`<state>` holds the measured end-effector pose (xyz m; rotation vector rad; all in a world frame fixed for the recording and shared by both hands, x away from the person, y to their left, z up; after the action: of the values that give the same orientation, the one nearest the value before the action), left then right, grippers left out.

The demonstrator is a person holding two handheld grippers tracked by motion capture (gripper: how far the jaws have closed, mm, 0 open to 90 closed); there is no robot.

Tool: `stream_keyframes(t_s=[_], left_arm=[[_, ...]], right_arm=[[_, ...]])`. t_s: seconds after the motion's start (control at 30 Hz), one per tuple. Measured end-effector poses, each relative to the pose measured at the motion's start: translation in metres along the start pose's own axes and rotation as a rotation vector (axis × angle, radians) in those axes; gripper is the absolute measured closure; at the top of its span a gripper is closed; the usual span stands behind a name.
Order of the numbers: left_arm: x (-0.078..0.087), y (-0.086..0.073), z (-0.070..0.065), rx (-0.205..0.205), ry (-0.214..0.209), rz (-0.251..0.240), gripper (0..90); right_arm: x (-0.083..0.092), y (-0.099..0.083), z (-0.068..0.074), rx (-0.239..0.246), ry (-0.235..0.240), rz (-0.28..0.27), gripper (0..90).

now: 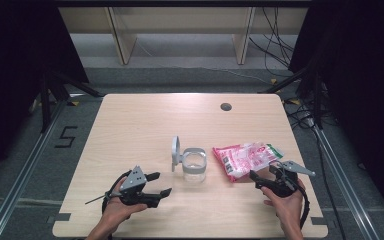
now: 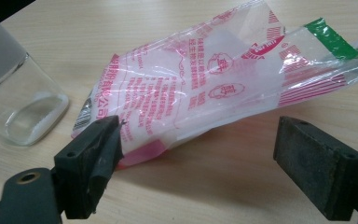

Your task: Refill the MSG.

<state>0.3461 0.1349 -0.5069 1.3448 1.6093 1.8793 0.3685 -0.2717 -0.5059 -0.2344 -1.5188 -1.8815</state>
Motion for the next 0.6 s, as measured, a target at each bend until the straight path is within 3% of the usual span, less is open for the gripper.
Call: stream_keyframes(t_s=[0.07,0.17,0.2,0.23,0.27,0.3,0.37,0.4,0.43,0.47,0.5,0.53,0.57,0.6], left_arm=[[0.000,0.000,0.000,-0.003,0.002,0.004,28.6],[-0.001,-0.001,0.000,0.003,-0.011,0.000,28.5],[-0.001,-0.001,0.000,0.006,-0.011,0.003,28.4],[-0.001,-0.002,0.001,0.002,-0.003,0.008,28.4],[-0.001,-0.002,0.001,0.005,0.001,0.008,28.4],[-0.002,-0.003,-0.001,0.040,0.007,0.005,28.4],[-0.002,-0.003,0.000,0.035,0.007,0.010,28.4],[-0.002,-0.003,0.000,0.030,0.004,0.009,28.4],[-0.003,-0.003,-0.001,0.036,-0.002,0.004,28.4],[-0.003,-0.003,-0.001,0.034,-0.009,0.006,28.4],[-0.003,-0.003,-0.001,0.031,-0.008,0.005,28.4],[-0.003,-0.003,0.000,0.031,-0.008,0.007,28.4],[-0.004,-0.003,-0.001,0.038,-0.002,0.003,28.4],[-0.003,-0.003,0.000,0.029,-0.004,0.009,28.4]], right_arm=[[-0.004,0.003,-0.006,0.047,0.010,-0.016,16.1],[-0.009,0.005,-0.007,-0.001,0.012,-0.031,16.1],[-0.011,0.005,-0.004,-0.058,0.028,-0.024,16.1],[-0.014,0.006,-0.007,-0.014,0.029,-0.026,16.1],[-0.017,0.006,-0.007,-0.011,0.026,-0.015,16.1],[-0.020,0.007,-0.007,-0.021,0.025,-0.027,16.2],[-0.025,0.008,-0.008,-0.016,0.011,-0.030,15.9],[-0.026,0.010,-0.008,-0.020,0.011,-0.026,15.9],[-0.025,0.010,-0.004,-0.077,0.006,-0.001,15.9],[-0.027,0.011,-0.005,-0.084,-0.005,-0.003,16.0],[-0.029,0.012,-0.010,-0.036,0.001,-0.011,16.1],[-0.032,0.013,-0.013,-0.036,-0.006,-0.034,16.5],[-0.031,0.013,-0.010,-0.099,-0.017,-0.008,16.9],[-0.035,0.014,-0.016,-0.047,-0.022,-0.034,18.1]])
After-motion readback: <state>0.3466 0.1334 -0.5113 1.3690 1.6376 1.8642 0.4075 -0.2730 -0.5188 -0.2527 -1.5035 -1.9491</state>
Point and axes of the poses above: each handheld gripper's, and its own axes: x roughly backward along the jaws, y roughly out of its top, z roughly to its left, the point moved 3 cm from there along -x, roughly forward along the jaws, and after that the axes turned 2 degrees about -x, right-handed, at the moved point
